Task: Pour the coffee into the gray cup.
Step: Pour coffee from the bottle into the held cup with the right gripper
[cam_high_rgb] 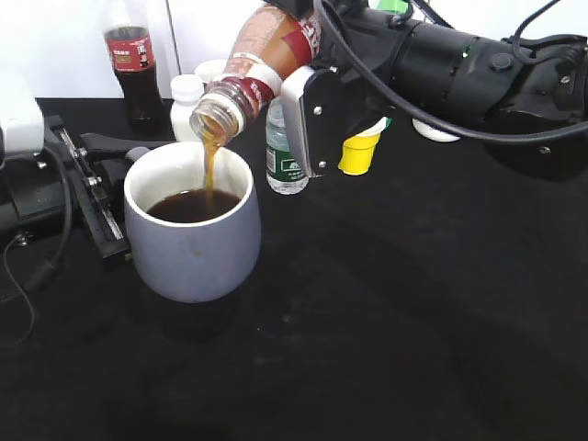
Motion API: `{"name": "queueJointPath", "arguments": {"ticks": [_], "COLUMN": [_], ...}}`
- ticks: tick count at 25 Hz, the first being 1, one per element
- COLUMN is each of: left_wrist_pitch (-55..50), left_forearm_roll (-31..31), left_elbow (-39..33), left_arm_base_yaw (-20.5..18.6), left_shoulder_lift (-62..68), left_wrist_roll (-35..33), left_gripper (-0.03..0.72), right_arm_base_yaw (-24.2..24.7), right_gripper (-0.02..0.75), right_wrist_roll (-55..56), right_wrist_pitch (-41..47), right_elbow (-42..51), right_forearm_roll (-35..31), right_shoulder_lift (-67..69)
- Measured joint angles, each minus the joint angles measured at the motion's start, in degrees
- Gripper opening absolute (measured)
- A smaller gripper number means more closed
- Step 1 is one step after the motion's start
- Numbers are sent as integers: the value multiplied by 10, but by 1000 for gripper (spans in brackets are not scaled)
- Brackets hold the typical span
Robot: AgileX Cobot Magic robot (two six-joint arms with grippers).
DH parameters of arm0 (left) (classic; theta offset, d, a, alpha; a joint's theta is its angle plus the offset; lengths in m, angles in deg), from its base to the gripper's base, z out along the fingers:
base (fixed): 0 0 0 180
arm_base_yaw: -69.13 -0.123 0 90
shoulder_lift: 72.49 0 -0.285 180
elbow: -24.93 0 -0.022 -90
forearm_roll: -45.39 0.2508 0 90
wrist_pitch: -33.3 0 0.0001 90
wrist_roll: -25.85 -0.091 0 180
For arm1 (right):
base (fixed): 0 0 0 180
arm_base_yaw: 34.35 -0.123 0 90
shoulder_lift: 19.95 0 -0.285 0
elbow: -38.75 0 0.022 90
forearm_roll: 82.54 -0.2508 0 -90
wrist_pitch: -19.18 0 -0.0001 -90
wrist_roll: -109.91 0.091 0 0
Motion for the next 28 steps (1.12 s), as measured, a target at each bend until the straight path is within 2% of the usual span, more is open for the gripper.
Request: {"name": "queueJointPath", "arguments": {"ticks": [28], "left_wrist_pitch": [-1], "left_forearm_roll": [-4], "left_elbow": [0], "left_arm_base_yaw": [0], "left_shoulder_lift": [0], "left_wrist_roll": [0], "left_gripper": [59], "right_arm_base_yaw": [0], "right_gripper": [512], "right_wrist_roll": [-25], "right_wrist_pitch": [-18], "right_elbow": [-2], "right_forearm_roll": [0], "right_shoulder_lift": [0]}}
